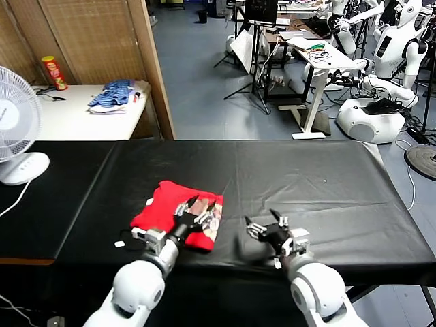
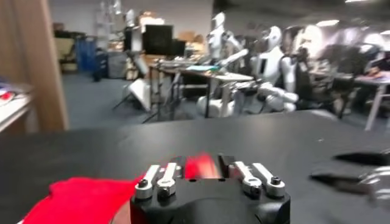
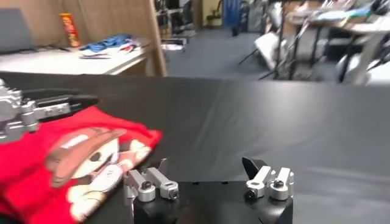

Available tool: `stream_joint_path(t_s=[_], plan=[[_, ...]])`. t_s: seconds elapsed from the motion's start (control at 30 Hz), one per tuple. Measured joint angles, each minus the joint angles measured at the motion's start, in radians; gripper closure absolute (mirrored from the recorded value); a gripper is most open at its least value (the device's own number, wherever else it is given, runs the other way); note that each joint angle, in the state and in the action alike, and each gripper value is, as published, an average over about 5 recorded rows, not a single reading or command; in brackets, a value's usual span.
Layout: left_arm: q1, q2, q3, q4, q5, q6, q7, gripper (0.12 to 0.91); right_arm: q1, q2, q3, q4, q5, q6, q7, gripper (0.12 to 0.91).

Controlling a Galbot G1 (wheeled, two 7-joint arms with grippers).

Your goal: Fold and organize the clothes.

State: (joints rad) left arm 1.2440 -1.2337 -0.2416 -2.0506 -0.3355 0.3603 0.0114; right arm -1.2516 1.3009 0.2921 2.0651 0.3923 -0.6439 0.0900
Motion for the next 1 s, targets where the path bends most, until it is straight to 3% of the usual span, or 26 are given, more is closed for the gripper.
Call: stream_joint_path(t_s=[0.07,0.13,0.37,0.47,0.57,0.7,0.83,0.93,1.0], plan=[[0.005,0.011,-0.012,-0.014,-0.007,-0.005,-0.001,0.265,0.028,0.012,-0.02,-0.022,0.064,-0.012,0.019,0.227],[0.014,0.022,-0.025,-0.028,-0.008,-0.01,-0.004,0.241,0.061,0.027,-0.042,-0.052,0.119,-0.017,0.034,0.227],[0.064,0.034,-0.076,-0.074,-0.004,-0.024,-0.017,0.232,0.185,0.085,-0.106,-0.197,0.224,-0.006,0.071,0.244],[0.094,0.034,-0.099,-0.091,-0.005,-0.028,-0.026,0.232,0.228,0.109,-0.117,-0.266,0.254,0.0,0.079,0.35],[0.122,0.037,-0.125,-0.108,-0.008,-0.031,-0.033,0.232,0.263,0.123,-0.125,-0.325,0.263,0.012,0.071,0.516],[0.157,0.039,-0.159,-0.13,-0.009,-0.041,-0.04,0.232,0.299,0.122,-0.136,-0.383,0.206,0.06,0.018,0.717],[0.187,0.035,-0.181,-0.14,-0.003,-0.06,-0.056,0.232,0.341,0.101,-0.156,-0.435,0.058,0.151,-0.079,0.88],[0.208,0.032,-0.192,-0.141,0.004,-0.083,-0.07,0.232,0.361,0.075,-0.168,-0.459,-0.084,0.232,-0.143,0.876],[0.223,0.031,-0.2,-0.139,0.005,-0.11,-0.08,0.232,0.358,0.053,-0.168,-0.457,-0.167,0.293,-0.162,0.805]])
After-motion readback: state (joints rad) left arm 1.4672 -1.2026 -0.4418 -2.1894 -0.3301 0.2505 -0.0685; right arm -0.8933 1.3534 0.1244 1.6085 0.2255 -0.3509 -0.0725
